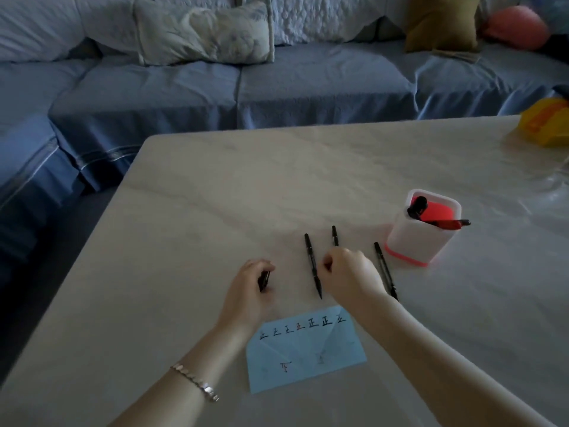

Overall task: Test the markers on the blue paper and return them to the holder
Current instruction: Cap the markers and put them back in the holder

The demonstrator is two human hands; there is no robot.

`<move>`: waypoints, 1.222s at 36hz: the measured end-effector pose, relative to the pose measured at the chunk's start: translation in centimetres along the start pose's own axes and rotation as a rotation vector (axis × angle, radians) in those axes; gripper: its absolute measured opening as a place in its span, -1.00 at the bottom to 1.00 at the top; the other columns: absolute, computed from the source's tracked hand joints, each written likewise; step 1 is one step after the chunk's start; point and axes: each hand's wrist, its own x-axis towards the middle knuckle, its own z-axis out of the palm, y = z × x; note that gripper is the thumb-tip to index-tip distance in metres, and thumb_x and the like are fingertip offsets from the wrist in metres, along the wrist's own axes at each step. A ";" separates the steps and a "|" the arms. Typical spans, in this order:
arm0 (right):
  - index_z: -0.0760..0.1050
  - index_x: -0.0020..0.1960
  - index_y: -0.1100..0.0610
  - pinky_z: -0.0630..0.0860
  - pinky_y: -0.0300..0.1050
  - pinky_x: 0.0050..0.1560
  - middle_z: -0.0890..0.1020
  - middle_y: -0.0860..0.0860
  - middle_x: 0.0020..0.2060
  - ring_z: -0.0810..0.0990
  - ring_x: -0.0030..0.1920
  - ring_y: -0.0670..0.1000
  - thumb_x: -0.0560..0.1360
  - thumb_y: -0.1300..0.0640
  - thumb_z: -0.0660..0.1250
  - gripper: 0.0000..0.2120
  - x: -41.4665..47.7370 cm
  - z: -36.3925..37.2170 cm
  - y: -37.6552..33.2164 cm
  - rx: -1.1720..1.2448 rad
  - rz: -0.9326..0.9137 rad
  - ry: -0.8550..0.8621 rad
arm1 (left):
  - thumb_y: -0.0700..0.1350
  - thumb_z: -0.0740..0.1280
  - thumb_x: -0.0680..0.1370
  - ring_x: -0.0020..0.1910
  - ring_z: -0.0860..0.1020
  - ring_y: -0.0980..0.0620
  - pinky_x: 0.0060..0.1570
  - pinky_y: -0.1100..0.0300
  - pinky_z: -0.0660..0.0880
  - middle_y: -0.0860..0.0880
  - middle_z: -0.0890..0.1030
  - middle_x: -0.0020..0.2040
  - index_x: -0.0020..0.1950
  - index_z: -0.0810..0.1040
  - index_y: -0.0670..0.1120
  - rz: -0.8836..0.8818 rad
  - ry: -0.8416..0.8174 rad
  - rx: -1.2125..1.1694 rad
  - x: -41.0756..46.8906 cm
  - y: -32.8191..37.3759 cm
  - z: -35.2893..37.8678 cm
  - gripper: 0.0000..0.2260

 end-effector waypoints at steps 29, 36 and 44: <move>0.49 -0.21 0.18 0.37 -0.27 -0.49 0.58 0.04 -0.49 0.47 -0.47 -0.02 0.46 0.15 0.29 -0.88 -7.6 -3.5 1.2 1.417 0.062 0.145 | -0.24 0.41 0.44 -0.35 0.56 0.29 -0.36 0.49 0.42 0.19 0.65 -0.36 -0.21 0.60 0.05 -0.152 0.006 -0.543 -6.1 6.1 -1.8 -0.82; 0.61 -0.27 0.04 0.43 -0.27 -0.46 0.63 0.07 -0.42 0.52 -0.43 -0.04 0.00 -0.31 0.52 -0.50 -9.6 -3.2 2.8 1.445 -0.010 0.170 | -0.26 0.44 0.41 -0.40 0.54 0.29 -0.35 0.50 0.39 0.20 0.65 -0.32 -0.25 0.59 0.05 -0.132 -0.010 -0.529 -7.1 7.7 -1.1 -0.80; 0.61 -0.27 0.04 0.43 -0.29 -0.45 0.64 0.06 -0.42 0.53 -0.44 -0.06 -0.02 -0.36 0.50 -0.46 -9.9 -3.5 3.0 1.405 0.001 0.165 | -0.26 0.44 0.41 -0.39 0.54 0.30 -0.33 0.50 0.39 0.19 0.66 -0.28 -0.24 0.60 0.06 -0.111 -0.041 -0.511 -7.4 8.3 -1.1 -0.81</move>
